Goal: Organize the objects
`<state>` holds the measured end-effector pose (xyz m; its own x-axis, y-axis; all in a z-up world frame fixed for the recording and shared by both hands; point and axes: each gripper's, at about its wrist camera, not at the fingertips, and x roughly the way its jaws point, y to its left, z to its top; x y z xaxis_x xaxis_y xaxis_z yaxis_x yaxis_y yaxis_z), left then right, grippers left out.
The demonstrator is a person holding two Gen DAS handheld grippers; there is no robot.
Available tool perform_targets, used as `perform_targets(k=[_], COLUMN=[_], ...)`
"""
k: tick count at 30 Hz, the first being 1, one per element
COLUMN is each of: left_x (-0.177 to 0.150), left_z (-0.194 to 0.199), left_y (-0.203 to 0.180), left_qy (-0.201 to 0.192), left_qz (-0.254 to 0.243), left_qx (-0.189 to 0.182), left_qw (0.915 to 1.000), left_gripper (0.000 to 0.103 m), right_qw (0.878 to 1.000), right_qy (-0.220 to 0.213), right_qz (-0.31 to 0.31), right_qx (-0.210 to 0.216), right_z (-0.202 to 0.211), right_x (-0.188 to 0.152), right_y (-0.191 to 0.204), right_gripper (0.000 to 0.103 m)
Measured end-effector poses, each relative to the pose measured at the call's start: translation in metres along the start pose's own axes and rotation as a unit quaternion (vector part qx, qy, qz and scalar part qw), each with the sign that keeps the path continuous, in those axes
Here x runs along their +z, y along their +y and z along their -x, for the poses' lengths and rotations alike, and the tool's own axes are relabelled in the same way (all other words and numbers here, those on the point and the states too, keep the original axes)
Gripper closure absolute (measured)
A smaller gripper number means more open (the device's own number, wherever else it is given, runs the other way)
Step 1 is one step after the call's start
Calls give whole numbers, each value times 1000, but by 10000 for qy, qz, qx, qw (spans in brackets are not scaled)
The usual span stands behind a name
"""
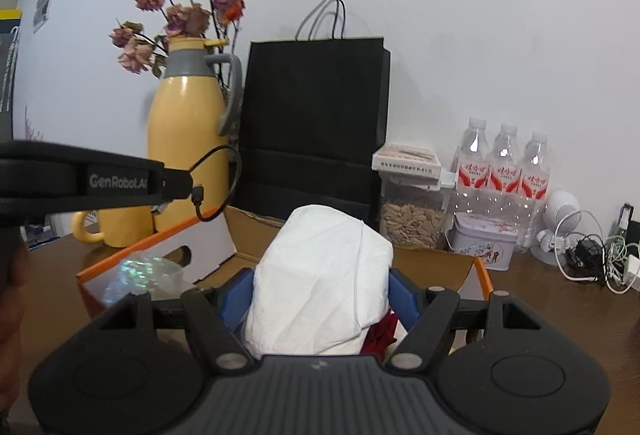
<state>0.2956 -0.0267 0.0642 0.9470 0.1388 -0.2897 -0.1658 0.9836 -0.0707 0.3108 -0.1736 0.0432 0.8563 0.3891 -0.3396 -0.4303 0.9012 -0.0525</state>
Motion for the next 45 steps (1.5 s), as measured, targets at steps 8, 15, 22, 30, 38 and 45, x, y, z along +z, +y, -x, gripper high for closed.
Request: perform_targets(k=[8, 15, 22, 30, 38, 45], left_x=[-7, -8, -5, -5, -3, 1], left_z=[-10, -10, -3, -4, -2, 14], left_y=[-3, -1, 1, 2, 2, 4], left_qy=[123, 137, -163, -111, -111, -190], left_qz=[-98, -76, -8, 29, 49, 119], left_qx=[38, 84, 200, 228, 186, 15], left_qw=[9999, 9998, 9997, 9997, 9998, 9997], left_gripper=[90, 35, 0, 0, 0, 0], right_qw=[10000, 9998, 9994, 9995, 9995, 9997], right_qy=[53, 153, 239, 171, 148, 57], right_qz=[-77, -68, -147, -132, -126, -67], right_qx=[-9, -137, -202, -218, -250, -240], right_z=[-3, -4, -6, -2, 0, 10], right_x=[-2, -3, -3, -1, 0, 2], right_y=[-7, -7, -8, -8, -8, -5], right_gripper=[33, 7, 0, 0, 0, 0])
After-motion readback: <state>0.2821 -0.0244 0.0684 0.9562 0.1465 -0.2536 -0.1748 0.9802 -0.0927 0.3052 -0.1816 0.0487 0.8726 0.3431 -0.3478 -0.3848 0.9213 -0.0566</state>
